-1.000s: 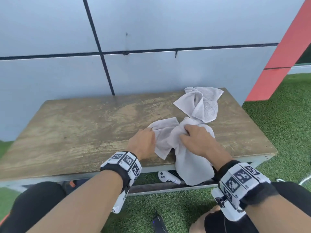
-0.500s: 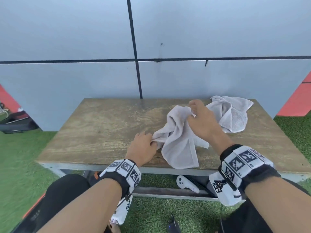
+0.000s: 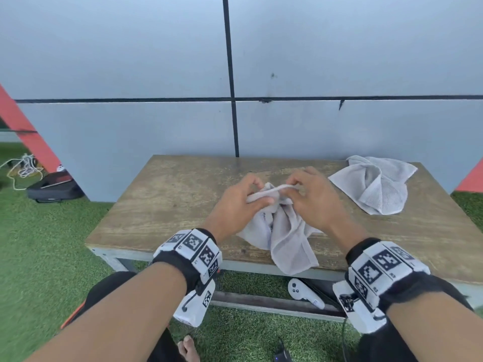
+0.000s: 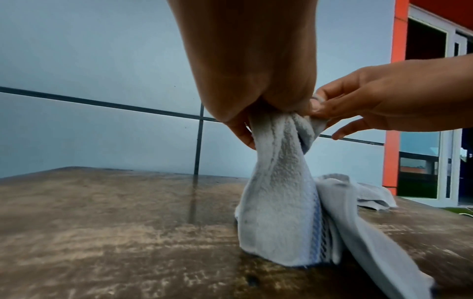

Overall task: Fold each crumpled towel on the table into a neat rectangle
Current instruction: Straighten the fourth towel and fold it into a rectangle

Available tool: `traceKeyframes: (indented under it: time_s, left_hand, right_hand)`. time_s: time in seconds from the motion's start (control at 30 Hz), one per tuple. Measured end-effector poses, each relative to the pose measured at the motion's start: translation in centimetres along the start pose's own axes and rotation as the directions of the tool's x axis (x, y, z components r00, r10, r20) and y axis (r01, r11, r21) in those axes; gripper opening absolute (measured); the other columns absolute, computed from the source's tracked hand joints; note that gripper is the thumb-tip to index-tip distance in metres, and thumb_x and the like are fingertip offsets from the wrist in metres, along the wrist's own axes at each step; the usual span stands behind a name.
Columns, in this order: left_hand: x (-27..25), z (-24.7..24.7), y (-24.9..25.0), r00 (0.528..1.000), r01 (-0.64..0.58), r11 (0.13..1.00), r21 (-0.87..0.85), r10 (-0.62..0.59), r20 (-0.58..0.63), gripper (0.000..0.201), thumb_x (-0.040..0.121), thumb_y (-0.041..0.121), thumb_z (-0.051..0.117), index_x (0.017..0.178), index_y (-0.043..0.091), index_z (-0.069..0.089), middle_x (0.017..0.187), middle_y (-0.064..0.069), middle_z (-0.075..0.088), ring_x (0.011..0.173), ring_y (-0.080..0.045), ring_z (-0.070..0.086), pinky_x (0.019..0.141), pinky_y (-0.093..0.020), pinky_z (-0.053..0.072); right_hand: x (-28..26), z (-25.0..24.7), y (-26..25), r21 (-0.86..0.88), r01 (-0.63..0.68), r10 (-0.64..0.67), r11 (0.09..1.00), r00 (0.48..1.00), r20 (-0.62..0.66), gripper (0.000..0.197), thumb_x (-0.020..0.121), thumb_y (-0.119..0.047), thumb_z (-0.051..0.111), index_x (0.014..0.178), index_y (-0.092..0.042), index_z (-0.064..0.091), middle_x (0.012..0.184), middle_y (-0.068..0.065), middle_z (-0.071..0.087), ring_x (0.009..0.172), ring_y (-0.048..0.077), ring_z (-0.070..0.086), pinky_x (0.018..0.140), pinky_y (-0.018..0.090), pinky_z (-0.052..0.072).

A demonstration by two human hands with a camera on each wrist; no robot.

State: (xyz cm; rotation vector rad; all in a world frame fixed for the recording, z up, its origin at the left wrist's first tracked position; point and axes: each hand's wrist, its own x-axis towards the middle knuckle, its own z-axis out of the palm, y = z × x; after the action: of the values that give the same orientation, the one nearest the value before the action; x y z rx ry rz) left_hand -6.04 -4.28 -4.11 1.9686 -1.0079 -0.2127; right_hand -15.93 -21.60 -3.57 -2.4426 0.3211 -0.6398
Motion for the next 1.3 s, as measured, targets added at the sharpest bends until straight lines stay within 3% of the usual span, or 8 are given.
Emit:
traceKeyframes:
  time_s: [0.27,0.47,0.67,0.87,0.93,1.03,1.17,1.3]
  left_hand:
    - [0.5,-3.7,-0.8,0.996,0.040,0.996,0.075,-0.034,-0.088,0.010,0.089,0.027,0.075,0.091,0.019,0.070,0.066,0.007,0.059,0.054,0.000,0.044,0.053,-0.014,0.035]
    - [-0.1,-6.7,-0.7,0.987,0.117,0.976,0.181,-0.094,-0.129,0.043,0.091,0.032,0.072,0.062,0.020,0.043,0.055,0.008,0.037,0.048,-0.006,0.031,0.050,-0.023,0.024]
    - [-0.8,-7.1,2.2,0.990,0.088,0.981,0.171,-0.066,-0.126,0.024,0.097,0.042,0.058,0.089,0.020,0.054,0.073,0.006,0.057,0.064,-0.010,0.051,0.057,-0.026,0.038]
    - [-0.5,-4.1,1.4,0.988,0.134,0.982,0.133,-0.142,0.055,0.023,0.101,0.017,0.048,0.088,0.007,0.064,0.069,0.005,0.054,0.056,-0.003,0.045,0.057,-0.025,0.035]
    - [-0.3,-2.5,0.4,0.978,0.130,0.979,0.157,-0.153,0.144,0.024,0.101,0.019,0.055,0.081,0.025,0.068,0.073,0.011,0.057,0.058,0.001,0.049,0.059,-0.023,0.036]
    - [0.6,0.2,-2.0,0.944,0.177,0.965,0.193,-0.222,0.245,0.033,0.095,0.024,0.065,0.070,0.046,0.061,0.098,0.007,0.062,0.093,-0.009,0.059,0.086,-0.032,0.046]
    - [1.9,2.6,-4.3,0.879,0.275,0.953,0.130,-0.304,0.368,0.035,0.087,0.023,0.076,0.120,0.023,0.063,0.142,-0.004,0.056,0.136,-0.021,0.044,0.116,-0.042,0.035]
    - [4.2,4.4,-5.7,0.843,0.128,0.981,0.145,-0.185,0.505,0.026,0.090,0.019,0.070,0.083,0.044,0.068,0.118,-0.006,0.068,0.113,-0.018,0.053,0.099,-0.040,0.047]
  right_hand:
    - [0.6,-3.7,-0.8,0.125,-0.026,0.046,0.992,0.986,-0.157,0.019,0.095,-0.026,0.064,0.078,-0.020,0.059,0.057,-0.008,0.045,0.056,0.007,0.042,0.057,0.024,0.033]
    - [0.3,-6.8,-0.6,0.179,-0.092,0.156,0.980,0.910,-0.384,0.021,0.099,-0.027,0.058,0.086,-0.013,0.063,0.062,-0.006,0.049,0.056,0.008,0.043,0.053,0.018,0.033]
    - [-0.4,-9.1,-0.2,0.138,-0.205,0.245,0.969,0.866,-0.437,0.022,0.104,-0.023,0.045,0.099,-0.010,0.061,0.077,-0.001,0.057,0.080,0.023,0.052,0.067,0.031,0.032]
    - [-1.4,-8.3,2.0,0.041,-0.420,0.422,0.907,0.903,-0.083,0.027,0.098,-0.022,0.049,0.076,-0.009,0.058,0.068,0.007,0.054,0.065,0.028,0.051,0.058,0.030,0.037]
    - [-2.2,-6.9,2.7,-0.039,-0.440,0.442,0.897,0.890,0.114,0.028,0.099,-0.020,0.053,0.073,-0.008,0.054,0.067,0.004,0.049,0.063,0.021,0.044,0.056,0.030,0.031]
    - [-2.8,-3.9,4.1,-0.138,-0.387,0.411,0.912,0.858,0.308,0.029,0.096,-0.016,0.057,0.070,-0.005,0.051,0.070,0.004,0.049,0.067,0.019,0.044,0.061,0.032,0.031]
    - [-2.3,0.7,5.9,-0.217,-0.336,0.400,0.917,0.784,0.475,0.028,0.097,-0.022,0.057,0.075,-0.008,0.067,0.071,0.000,0.057,0.065,0.015,0.050,0.055,0.023,0.034]
    - [-0.2,3.5,6.8,-0.216,-0.245,0.322,0.945,0.814,0.484,0.034,0.094,-0.021,0.057,0.067,0.001,0.059,0.062,0.009,0.053,0.058,0.017,0.042,0.052,0.028,0.031]
